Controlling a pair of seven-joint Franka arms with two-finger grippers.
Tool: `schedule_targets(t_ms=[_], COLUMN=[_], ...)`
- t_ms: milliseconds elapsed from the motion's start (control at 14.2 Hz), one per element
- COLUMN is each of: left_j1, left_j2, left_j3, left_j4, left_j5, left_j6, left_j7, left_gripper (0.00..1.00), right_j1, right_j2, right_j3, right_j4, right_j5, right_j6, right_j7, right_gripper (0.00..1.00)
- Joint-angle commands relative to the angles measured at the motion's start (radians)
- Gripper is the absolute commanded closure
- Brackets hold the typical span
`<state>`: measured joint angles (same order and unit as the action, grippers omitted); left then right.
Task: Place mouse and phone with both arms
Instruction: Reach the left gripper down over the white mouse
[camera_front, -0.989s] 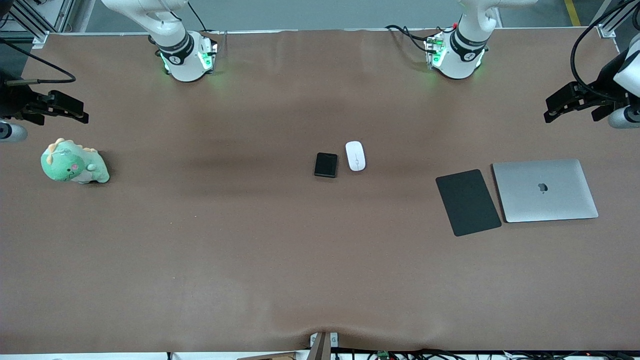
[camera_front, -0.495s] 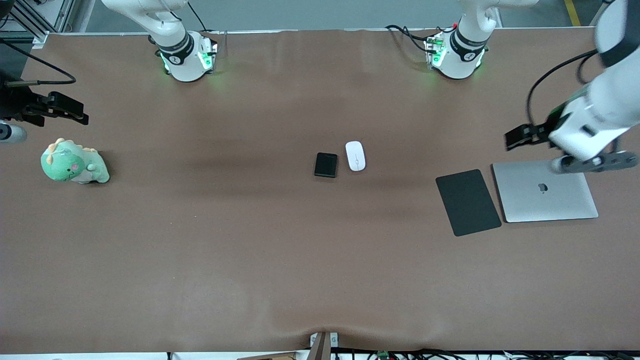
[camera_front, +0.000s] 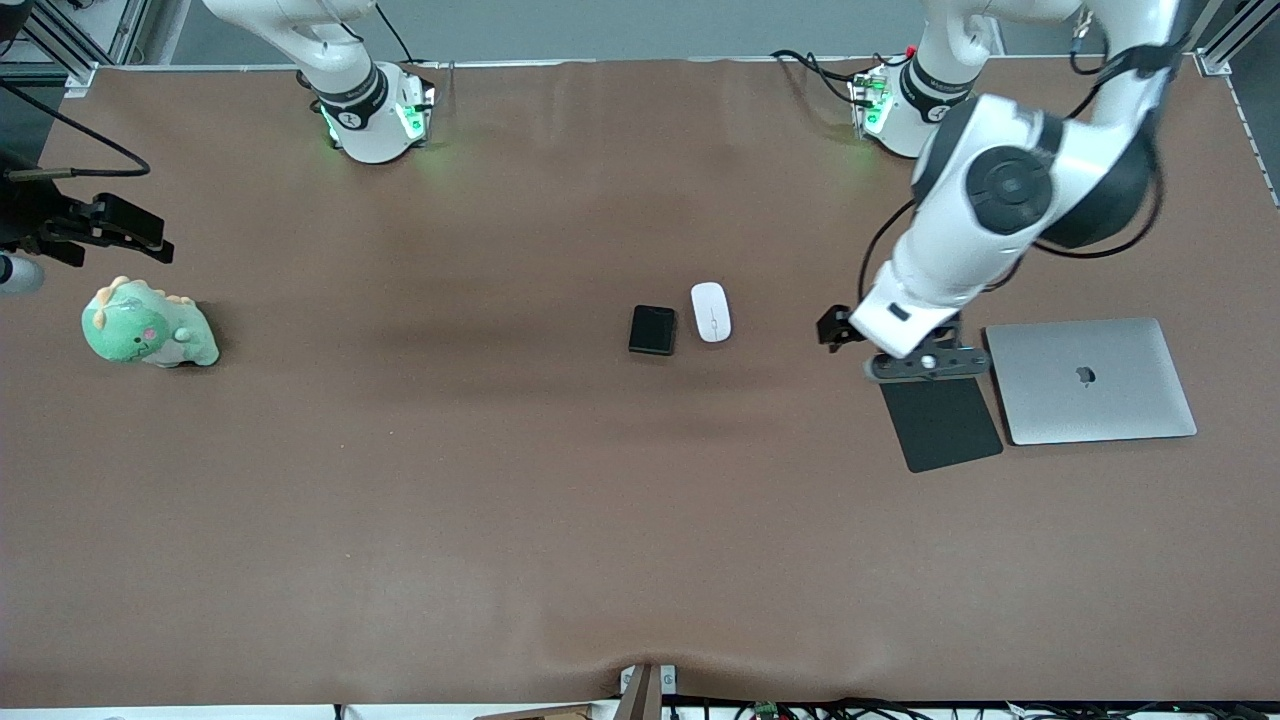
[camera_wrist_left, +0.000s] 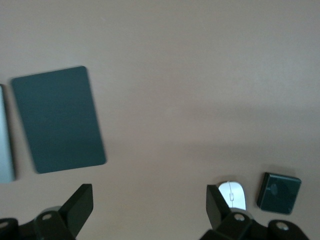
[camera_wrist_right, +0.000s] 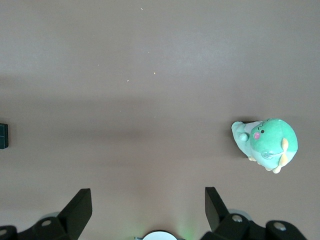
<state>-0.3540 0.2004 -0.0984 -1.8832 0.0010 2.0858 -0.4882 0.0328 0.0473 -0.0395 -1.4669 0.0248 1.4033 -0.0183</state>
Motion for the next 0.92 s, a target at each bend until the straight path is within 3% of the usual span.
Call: schedule_targets(t_ms=[0, 283, 565, 848], left_j1=[-0.077, -0.149, -0.215, -0.249], left_j2=[0.046, 0.111, 0.195, 0.263], left_j3=[0.003, -0.001, -0.032, -0.03], left_j4=[-0.039, -0.101, -0.14, -0.146], left_j5=[0.011, 0.011, 0.002, 0.01], left_j6=[0.071, 0.199, 0.364, 0.415], left_j7=[-0.102, -0.178, -0.294, -0.345], left_gripper=[0.0, 0.03, 0.09, 0.14], right_j1=[-0.001, 0.006, 0.006, 0.051], right_j2=[-0.009, 0.012, 0.034, 0.078], right_j3=[-0.002, -0.002, -0.003, -0.002], right_j4=[-0.035, -0.038, -0.038, -0.038], right_j5=[0.068, 0.096, 0.197, 0.234], right_j6=[0.011, 0.017, 0.023, 0.045], right_j7=[0.085, 0.103, 0.271, 0.392], right_gripper=[0.0, 0.0, 0.0, 0.0])
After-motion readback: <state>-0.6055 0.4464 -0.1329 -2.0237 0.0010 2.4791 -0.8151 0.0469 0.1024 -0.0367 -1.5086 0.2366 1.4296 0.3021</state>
